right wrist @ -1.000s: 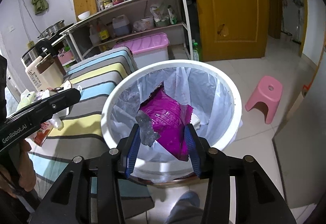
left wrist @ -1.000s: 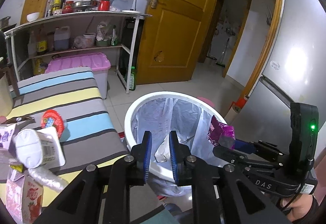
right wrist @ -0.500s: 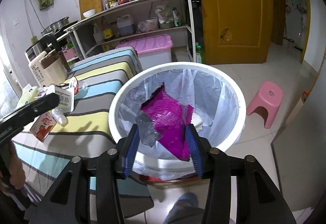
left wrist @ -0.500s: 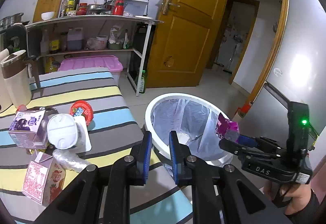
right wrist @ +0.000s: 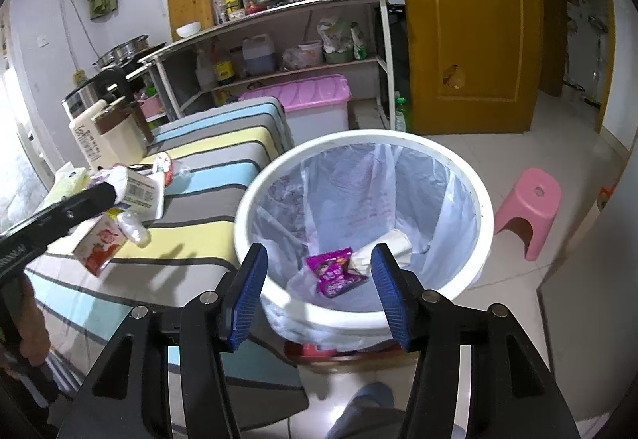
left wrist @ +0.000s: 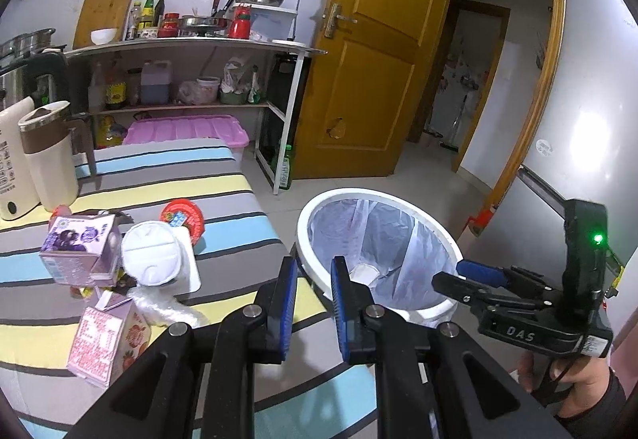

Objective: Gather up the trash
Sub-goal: 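Open both tools to drop the items and withdraw to the table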

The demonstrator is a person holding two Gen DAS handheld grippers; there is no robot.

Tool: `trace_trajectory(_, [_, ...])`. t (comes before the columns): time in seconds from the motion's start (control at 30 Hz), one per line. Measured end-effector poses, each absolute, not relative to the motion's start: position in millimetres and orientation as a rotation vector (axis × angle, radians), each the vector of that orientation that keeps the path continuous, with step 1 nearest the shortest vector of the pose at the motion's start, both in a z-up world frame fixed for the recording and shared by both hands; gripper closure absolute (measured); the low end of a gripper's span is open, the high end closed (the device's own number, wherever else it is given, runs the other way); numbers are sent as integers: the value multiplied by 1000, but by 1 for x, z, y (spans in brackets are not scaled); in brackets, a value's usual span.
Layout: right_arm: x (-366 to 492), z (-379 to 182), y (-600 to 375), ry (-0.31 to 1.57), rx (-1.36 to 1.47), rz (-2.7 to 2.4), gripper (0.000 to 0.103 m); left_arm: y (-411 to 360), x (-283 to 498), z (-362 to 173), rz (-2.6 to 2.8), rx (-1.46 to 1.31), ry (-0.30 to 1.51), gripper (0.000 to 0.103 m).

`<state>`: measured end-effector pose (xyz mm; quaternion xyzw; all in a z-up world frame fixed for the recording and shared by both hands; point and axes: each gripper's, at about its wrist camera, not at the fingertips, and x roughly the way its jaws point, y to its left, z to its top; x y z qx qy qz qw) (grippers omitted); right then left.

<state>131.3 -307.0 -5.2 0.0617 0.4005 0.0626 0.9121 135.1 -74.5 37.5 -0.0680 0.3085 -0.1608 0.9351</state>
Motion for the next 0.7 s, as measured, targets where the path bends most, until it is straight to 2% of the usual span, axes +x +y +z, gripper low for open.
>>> trace_trajectory(0.1, [126, 1, -299, 813, 123, 150, 48, -68, 129, 38, -310, -141, 629, 85])
trace_trajectory(0.23, [119, 8, -285, 798, 112, 182, 48, -59, 122, 39, -278, -138, 623, 74])
trace_trajectory(0.37, [115, 13, -270, 792, 105, 218, 48, -45, 115, 38, -239, -137, 623, 70])
trace_trajectory(0.7, [109, 11, -232, 798, 84, 308, 48, -11, 96, 30, -132, -145, 616, 69])
